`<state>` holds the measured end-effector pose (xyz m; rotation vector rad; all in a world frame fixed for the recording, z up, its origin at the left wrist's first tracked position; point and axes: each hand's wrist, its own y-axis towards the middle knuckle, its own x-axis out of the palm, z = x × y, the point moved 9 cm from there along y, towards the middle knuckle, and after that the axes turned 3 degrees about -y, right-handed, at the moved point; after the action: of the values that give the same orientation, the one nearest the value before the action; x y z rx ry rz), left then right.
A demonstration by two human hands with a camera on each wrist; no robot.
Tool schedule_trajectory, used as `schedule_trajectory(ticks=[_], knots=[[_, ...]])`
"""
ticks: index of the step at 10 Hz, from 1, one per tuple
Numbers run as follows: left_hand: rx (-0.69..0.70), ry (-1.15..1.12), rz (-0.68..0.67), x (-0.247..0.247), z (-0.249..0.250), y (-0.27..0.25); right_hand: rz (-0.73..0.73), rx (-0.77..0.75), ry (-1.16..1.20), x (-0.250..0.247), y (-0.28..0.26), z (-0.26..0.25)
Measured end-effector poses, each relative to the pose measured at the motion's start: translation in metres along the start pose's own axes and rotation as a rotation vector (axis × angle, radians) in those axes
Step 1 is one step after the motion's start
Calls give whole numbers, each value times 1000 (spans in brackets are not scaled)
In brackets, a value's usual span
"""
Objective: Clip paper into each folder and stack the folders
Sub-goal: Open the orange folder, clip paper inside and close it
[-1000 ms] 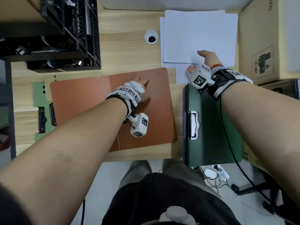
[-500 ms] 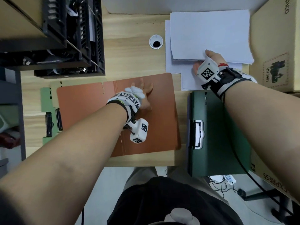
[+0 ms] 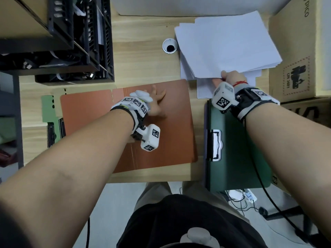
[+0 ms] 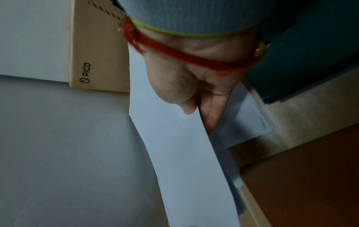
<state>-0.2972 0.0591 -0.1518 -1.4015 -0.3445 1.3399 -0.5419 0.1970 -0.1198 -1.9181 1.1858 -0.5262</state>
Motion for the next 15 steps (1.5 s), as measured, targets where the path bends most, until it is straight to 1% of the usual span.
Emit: schedule_trajectory(ticks=[1,2,3,4,5,6,7,8,10,12,13,14,15], knots=[[-12,-360,104,-28,-4,-14,12,-2,-62,-4,-17,7],[-92,-692,373,-69,-22,-36,48,-116,-222,-7,-40,5],[-39,-898,516,-95,-29,-57,80,-291,-458,5,-60,-5],[62,-991,506,-101,-28,-71,19,-498,-614,28,-76,-15],[127,-1000,548,-105,-32,-87,-20,-586,-689,42,-88,-15],[124,-989,667,-105,-51,-107,-61,-674,-679,53,-109,-13],[155,-955,709,-102,-56,-125,-126,-720,-646,63,-129,-11],[132,-946,755,-99,-67,-128,-186,-711,-622,69,-131,-4],[154,-944,711,-87,-68,-138,-259,-675,-576,71,-136,8],[165,-974,717,-86,-62,-146,-301,-631,-472,72,-139,11],[155,-950,698,-87,-60,-144,-321,-632,-479,76,-144,7],[147,-931,707,-88,-60,-144,-332,-636,-499,79,-145,4],[174,-963,725,-90,-58,-146,-331,-626,-492,78,-145,3]])
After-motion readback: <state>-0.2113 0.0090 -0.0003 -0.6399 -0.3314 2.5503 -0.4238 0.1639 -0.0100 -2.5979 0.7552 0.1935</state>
